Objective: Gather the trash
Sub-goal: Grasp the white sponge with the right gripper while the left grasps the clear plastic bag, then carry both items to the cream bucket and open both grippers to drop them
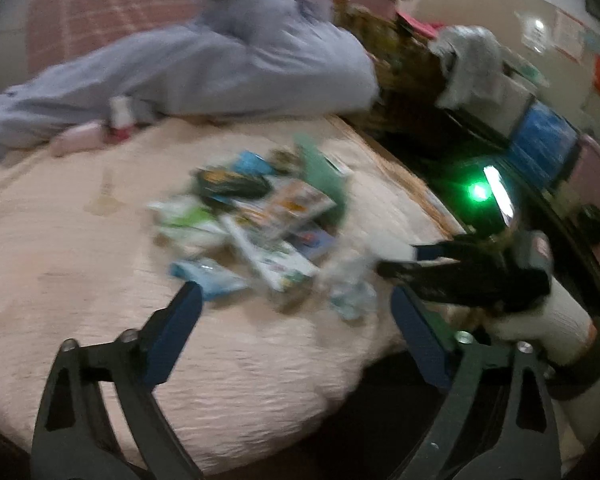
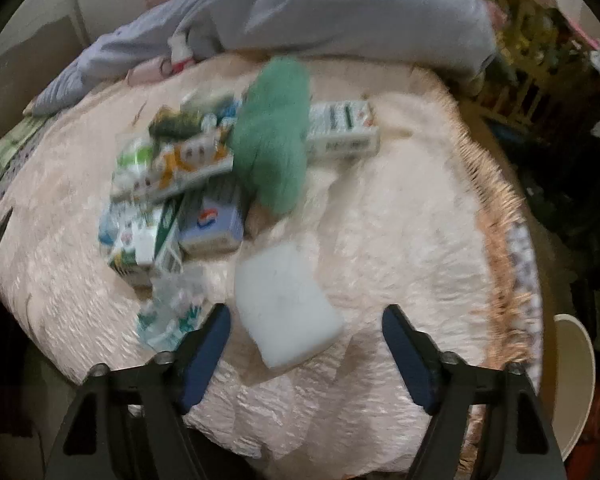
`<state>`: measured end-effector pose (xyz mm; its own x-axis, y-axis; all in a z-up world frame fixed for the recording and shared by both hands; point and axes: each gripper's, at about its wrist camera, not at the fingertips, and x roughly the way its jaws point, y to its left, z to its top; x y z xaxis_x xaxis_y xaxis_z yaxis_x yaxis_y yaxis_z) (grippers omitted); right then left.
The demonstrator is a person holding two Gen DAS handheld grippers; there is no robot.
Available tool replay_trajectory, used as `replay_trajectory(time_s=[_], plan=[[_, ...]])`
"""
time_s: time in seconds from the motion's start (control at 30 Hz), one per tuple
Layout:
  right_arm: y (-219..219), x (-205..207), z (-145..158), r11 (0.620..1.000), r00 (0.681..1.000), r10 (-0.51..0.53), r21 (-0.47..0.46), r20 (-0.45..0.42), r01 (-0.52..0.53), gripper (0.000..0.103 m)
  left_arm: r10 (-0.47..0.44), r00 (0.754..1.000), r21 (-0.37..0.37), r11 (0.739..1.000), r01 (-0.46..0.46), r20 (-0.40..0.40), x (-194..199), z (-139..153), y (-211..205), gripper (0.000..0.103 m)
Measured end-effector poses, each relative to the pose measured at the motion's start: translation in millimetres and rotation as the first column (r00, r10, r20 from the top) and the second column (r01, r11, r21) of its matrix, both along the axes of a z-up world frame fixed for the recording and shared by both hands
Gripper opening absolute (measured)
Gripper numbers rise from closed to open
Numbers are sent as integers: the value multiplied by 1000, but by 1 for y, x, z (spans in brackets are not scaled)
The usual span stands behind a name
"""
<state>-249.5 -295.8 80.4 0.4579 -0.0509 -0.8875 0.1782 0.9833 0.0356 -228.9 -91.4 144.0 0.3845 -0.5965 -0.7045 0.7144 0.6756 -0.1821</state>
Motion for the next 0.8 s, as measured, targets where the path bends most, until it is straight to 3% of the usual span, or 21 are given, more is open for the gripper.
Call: replay_trajectory(time_s=[0.2, 0.33, 0.4, 0.43, 0.47, 0.5, 0.67, 0.8], plan=[[-18, -1, -4, 995, 1000, -17, 99, 22, 15, 40, -74, 993, 57, 995, 80, -95, 13, -40, -54, 84], [-36, -21, 16, 994, 996, -53, 101, 73, 45, 40, -86, 993, 117, 989, 95, -80, 18, -59, -82, 83], [-48, -33, 30, 991, 991, -84, 109, 103, 73, 40, -98, 995, 150, 983, 102, -34, 18, -60, -93, 60], [-56, -42, 38, 989, 987, -105, 114, 124, 91, 40, -105, 994, 165, 980, 107, -23, 18, -60, -97, 54], [-63, -48, 43, 987, 982, -125, 119, 138, 109, 40, -121, 992, 170, 977, 124, -32, 19, -59, -100, 43], [-67, -52, 46, 985, 979, -140, 122, 148, 122, 40, -137, 989, 166, 975, 145, -58, 21, -58, -102, 39], [-99, -91, 56, 960, 948, -255, 164, 192, 226, 40, -150, 988, 175, 973, 153, -29, 20, -58, -101, 40], [-115, -111, 54, 945, 932, -309, 176, 190, 278, 40, -178, 980, 212, 958, 192, -84, 9, -70, -102, 40]])
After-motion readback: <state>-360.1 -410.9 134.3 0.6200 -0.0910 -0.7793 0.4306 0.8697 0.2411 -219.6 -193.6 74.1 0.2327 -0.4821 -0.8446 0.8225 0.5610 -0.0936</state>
